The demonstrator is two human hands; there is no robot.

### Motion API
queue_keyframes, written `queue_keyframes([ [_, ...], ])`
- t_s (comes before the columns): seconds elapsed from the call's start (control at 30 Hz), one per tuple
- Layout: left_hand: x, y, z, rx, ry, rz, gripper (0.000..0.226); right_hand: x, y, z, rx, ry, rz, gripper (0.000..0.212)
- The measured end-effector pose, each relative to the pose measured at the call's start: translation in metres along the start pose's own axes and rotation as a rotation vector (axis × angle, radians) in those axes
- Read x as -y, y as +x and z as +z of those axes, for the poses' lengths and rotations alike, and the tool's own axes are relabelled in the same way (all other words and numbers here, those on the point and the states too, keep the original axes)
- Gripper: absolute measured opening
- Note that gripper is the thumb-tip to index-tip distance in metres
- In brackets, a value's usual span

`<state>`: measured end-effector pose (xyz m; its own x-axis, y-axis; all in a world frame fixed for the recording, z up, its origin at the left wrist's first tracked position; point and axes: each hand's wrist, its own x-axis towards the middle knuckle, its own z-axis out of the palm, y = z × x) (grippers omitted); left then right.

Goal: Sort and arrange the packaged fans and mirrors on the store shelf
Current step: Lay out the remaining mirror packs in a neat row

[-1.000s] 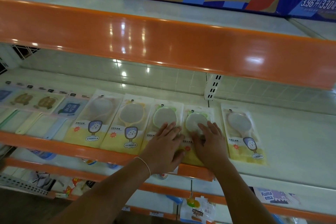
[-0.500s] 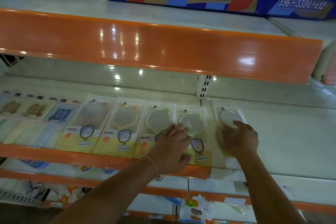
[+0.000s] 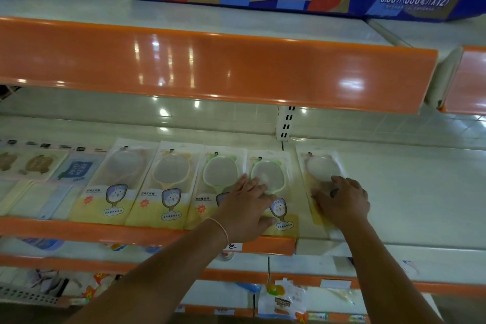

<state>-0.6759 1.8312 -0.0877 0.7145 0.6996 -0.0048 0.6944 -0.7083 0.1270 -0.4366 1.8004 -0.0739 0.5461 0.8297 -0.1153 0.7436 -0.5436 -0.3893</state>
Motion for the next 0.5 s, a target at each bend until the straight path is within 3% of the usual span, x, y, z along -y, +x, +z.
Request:
queue_keyframes([
  [0.27, -0.004, 0.003, -0.004, -0.013, 0.001, -0.016, 0.059, 0.007, 0.006, -0.009, 0.061, 0.012, 0.012, 0.102],
  [0.43, -0.004, 0.001, -0.007, -0.058, -0.031, -0.016, 0.053, 0.010, 0.011, -0.018, 0.106, 0.055, -0.025, 0.086],
  [0.5, -0.002, 0.001, -0.006, -0.077, -0.040, -0.019, 0.053, 0.005, 0.011, -0.022, 0.137, 0.303, 0.032, 0.078],
])
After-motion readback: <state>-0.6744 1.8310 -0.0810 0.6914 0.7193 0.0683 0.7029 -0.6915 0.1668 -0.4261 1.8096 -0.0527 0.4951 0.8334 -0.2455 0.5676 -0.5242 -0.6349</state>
